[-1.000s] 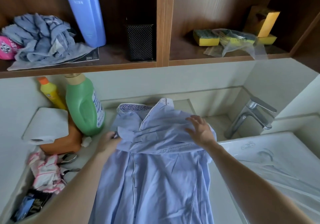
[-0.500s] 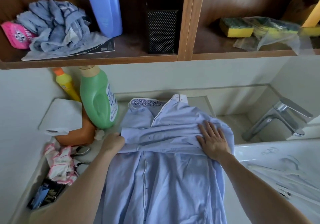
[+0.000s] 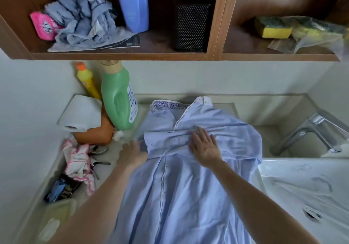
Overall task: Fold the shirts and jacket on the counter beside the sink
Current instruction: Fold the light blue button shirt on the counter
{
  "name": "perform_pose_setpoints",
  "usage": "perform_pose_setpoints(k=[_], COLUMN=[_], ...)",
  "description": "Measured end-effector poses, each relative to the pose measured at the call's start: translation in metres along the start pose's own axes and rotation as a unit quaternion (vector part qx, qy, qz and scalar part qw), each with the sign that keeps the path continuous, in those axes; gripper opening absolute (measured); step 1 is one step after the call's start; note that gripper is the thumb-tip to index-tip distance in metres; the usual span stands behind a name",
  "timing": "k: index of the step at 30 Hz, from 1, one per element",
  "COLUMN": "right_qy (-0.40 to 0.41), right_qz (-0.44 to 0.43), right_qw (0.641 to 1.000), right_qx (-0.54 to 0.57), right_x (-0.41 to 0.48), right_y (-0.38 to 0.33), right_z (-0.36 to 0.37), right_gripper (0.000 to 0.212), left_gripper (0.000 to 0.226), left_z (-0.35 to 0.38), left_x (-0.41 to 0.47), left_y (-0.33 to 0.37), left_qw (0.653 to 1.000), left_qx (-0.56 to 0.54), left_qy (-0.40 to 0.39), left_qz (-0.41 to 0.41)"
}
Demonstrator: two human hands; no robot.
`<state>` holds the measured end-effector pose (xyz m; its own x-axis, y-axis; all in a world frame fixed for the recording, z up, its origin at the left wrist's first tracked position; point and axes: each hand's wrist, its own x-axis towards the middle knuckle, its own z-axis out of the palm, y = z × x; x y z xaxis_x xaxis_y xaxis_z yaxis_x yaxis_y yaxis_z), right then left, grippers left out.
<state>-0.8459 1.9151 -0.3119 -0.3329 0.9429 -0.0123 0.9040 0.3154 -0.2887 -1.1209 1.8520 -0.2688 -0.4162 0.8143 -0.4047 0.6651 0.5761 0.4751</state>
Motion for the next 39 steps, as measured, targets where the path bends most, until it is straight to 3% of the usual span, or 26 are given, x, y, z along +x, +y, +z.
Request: perform_pose_setpoints(k=[2,4,5,8,11,12,15,21,24,27,30,34,35,37,39], right_qy=[-0.012,-0.005,-0.008,-0.021,-0.056,-0.066,-0.086,-0.156,-0.100,0.015,-0.013,-0.048,-0.036,-0.027,-0.037], right_qz=[0.035,0.040,0.035,0.040,0.043,0.045,0.049,0.080,0.082,-0.028,-0.052,-0.037,-0.040,-0.041,-0.037], right_qw=[0.998,0.997,0.997,0.996,0.994,0.993,0.992,0.982,0.990,0.999,0.998,0.996,0.996,0.996,0.996], right_qx=[-0.049,-0.070,-0.069,-0.079,-0.083,-0.084,-0.079,-0.073,-0.054,0.021,0.019,-0.066,-0.073,-0.073,-0.072], right_x=[-0.013,-0.015,-0.013,-0.005,-0.001,0.000,0.003,0.010,0.017,0.008,-0.003,-0.013,-0.014,-0.012,-0.008], right_y=[0.008,0.023,0.028,0.035,0.037,0.037,0.036,0.024,-0.003,-0.033,-0.035,0.002,0.008,0.013,0.013], right_z=[0.015,0.015,0.013,0.010,0.006,0.005,0.000,-0.015,-0.023,-0.018,0.000,0.018,0.019,0.019,0.017], right_gripper=[0.061,0.061,0.061,0.061,0.062,0.063,0.063,0.062,0.060,0.056,0.060,0.066,0.066,0.066,0.067], left_gripper=[0.087,0.110,0.108,0.050,0.024,0.023,0.051,0.043,0.039,0.037,0.041,0.039,0.039,0.032,0.043], left_z=[0.006,0.010,0.011,0.002,-0.026,-0.037,-0.068,-0.091,-0.073,-0.053,-0.043,-0.026,-0.023,-0.020,-0.016], left_x=[-0.012,-0.023,-0.026,-0.021,-0.017,-0.014,-0.008,-0.015,-0.023,-0.029,-0.029,-0.038,-0.038,-0.034,-0.028], left_y=[0.001,0.000,-0.003,-0.014,-0.018,-0.018,-0.017,-0.014,-0.008,-0.004,-0.006,-0.008,-0.008,-0.008,-0.011], left_qw=[0.998,0.992,0.990,0.996,0.998,0.997,0.992,0.989,0.989,0.993,0.992,0.957,0.953,0.971,0.987], left_qx=[0.042,0.112,0.132,0.064,0.022,0.023,0.075,0.013,-0.081,-0.055,-0.040,-0.056,-0.052,-0.017,0.038], left_qy=[-0.044,-0.056,-0.051,-0.015,0.014,0.027,0.070,0.083,-0.013,-0.065,-0.083,-0.281,-0.293,-0.213,-0.099], left_qz=[-0.033,-0.009,0.012,0.058,0.059,0.068,0.079,0.118,0.123,0.084,0.082,0.057,0.064,0.109,0.123])
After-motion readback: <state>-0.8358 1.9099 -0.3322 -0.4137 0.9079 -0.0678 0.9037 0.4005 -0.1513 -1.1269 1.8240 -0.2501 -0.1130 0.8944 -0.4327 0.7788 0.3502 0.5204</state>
